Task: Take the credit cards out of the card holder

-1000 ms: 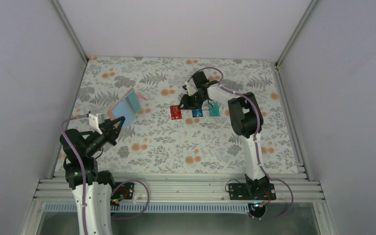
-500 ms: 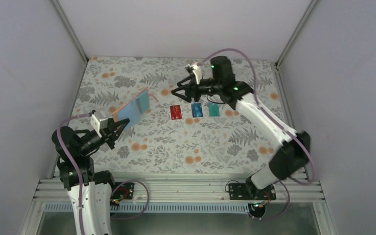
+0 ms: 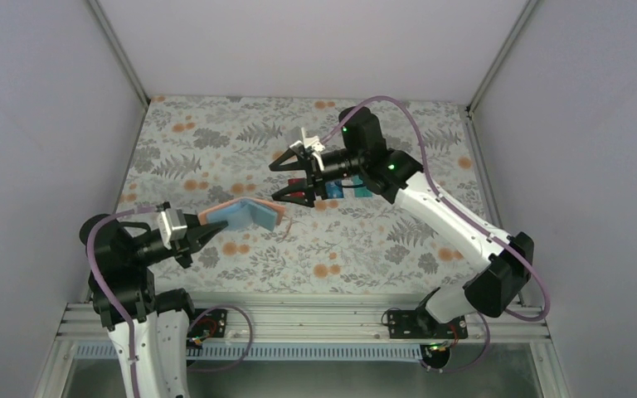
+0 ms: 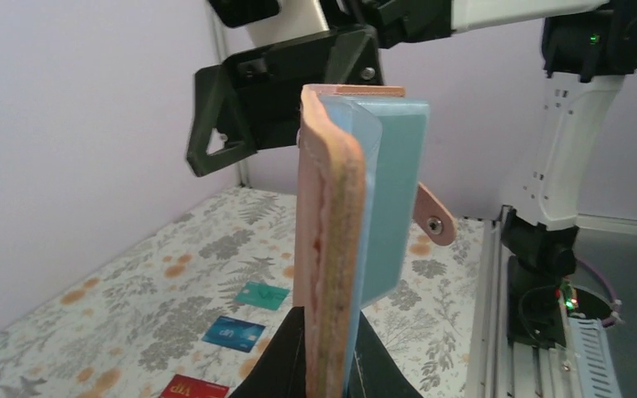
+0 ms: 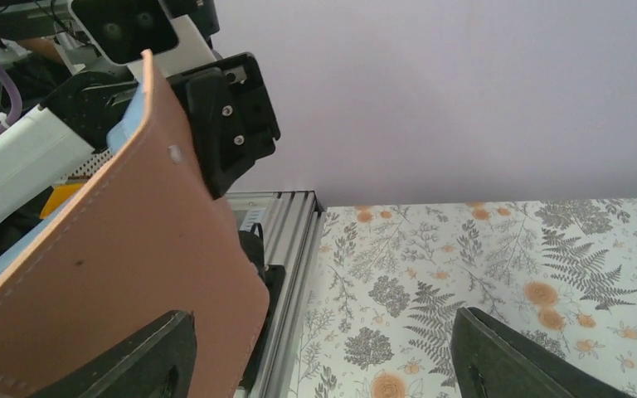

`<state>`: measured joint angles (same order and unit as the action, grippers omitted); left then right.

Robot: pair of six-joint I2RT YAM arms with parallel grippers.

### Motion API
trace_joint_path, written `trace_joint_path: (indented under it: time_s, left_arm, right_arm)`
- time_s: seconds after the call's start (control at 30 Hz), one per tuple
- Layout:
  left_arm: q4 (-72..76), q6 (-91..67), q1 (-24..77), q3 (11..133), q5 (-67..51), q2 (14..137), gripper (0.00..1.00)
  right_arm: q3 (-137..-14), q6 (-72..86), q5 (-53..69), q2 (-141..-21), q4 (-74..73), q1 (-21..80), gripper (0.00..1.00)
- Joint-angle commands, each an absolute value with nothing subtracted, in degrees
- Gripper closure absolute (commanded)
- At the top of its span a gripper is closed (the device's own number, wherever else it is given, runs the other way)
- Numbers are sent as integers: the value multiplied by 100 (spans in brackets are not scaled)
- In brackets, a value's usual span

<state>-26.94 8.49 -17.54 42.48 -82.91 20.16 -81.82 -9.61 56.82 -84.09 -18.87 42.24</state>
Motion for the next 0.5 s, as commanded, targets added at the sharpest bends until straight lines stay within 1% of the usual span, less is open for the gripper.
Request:
trace_joint_path:
  time_s: [0.0,0.07,0.2,0.37,0.47]
  left_arm:
    - [-2359,242,-1802,4334,-7671,2095,98]
    - [-2058,-238,-1802,4223,-7233,2096,98]
    - [-1454,-791,-1799,3947,-7151,2033,98]
    - [-1655,-561,-1815,4075,-7181,2038,98]
    - [-1661,-586,-1828,4046,-7224,1996,98]
  right_arm:
    - [-8255,-1301,5796,-8225,-2122,4254,21]
    - [-8175,-1265,5712,-8151,-2088,4258,21]
    - [-7977,-1235,5511,-7944,-1969,4268,21]
    - [-7870,-1285,5723,-7880,-1879,4263,19]
    - [-8084,-954,5440,-8145,-1761,4286,22]
